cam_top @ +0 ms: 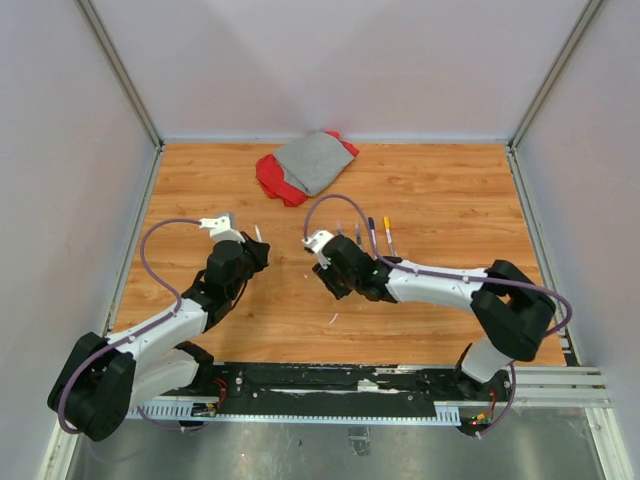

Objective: Insert the pens into the pen caps
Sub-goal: Pick up the pen cap from the center of the board, then place the pen cap at the center of the board.

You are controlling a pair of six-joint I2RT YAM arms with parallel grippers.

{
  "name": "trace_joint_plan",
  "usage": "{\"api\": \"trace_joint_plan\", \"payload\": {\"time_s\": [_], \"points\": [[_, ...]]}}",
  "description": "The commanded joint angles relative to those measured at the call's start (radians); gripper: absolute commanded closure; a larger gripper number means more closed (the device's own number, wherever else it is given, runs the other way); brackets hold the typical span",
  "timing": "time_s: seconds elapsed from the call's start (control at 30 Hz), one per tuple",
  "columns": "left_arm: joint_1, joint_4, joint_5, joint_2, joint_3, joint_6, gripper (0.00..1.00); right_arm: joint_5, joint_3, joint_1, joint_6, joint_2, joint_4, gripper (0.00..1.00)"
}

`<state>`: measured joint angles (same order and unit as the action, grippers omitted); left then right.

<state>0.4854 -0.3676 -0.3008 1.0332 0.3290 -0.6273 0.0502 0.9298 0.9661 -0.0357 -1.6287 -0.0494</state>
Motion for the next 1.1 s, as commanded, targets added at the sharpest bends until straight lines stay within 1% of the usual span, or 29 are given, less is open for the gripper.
{"api": "trace_joint_plan", "payload": {"time_s": [0.0,0.07,0.13,0.17,0.23,0.3,0.47,0.53,0.6,0.8,0.97,1.07], "points": [[-0.007,-0.031,0.007,0.007,0.02,0.0,1.0,0.332,-0.094,0.011,-0.468,0.126,-0.047,0.85],[-0.007,-0.024,0.005,0.011,0.023,0.0,1.0,0.425,-0.122,0.013,-0.636,0.158,-0.108,0.83],[-0.007,-0.023,0.005,0.014,0.025,-0.001,0.99,0.502,-0.107,0.019,-0.794,0.16,-0.221,0.83],[-0.007,-0.023,0.005,0.017,0.026,-0.003,0.99,0.525,-0.092,0.021,-0.856,0.154,-0.299,0.84],[-0.007,-0.024,0.009,0.022,0.027,-0.003,1.0,0.554,-0.053,0.026,-0.979,0.134,-0.403,0.83],[-0.007,-0.022,0.011,0.023,0.027,-0.003,1.0,0.558,-0.02,0.026,-1.087,0.107,-0.499,0.84],[-0.007,-0.021,0.005,0.017,0.028,0.001,0.99,0.517,0.036,0.029,-1.236,0.038,-0.621,0.82],[-0.006,-0.021,0.003,0.018,0.028,0.0,0.99,0.51,0.04,0.031,-1.266,0.019,-0.637,0.81],[-0.006,-0.022,0.005,0.021,0.028,0.001,0.99,0.506,0.033,0.031,-1.282,0.009,-0.632,0.77],[-0.007,-0.026,0.007,0.028,0.028,0.001,0.99,0.486,0.002,0.031,-1.265,-0.002,-0.572,0.72],[-0.007,-0.027,0.01,0.034,0.03,0.001,0.99,0.443,-0.042,0.031,-1.206,0.018,-0.467,0.59],[-0.007,-0.027,0.011,0.034,0.029,0.0,1.0,0.44,-0.054,0.031,-1.188,0.038,-0.459,0.53]]}}
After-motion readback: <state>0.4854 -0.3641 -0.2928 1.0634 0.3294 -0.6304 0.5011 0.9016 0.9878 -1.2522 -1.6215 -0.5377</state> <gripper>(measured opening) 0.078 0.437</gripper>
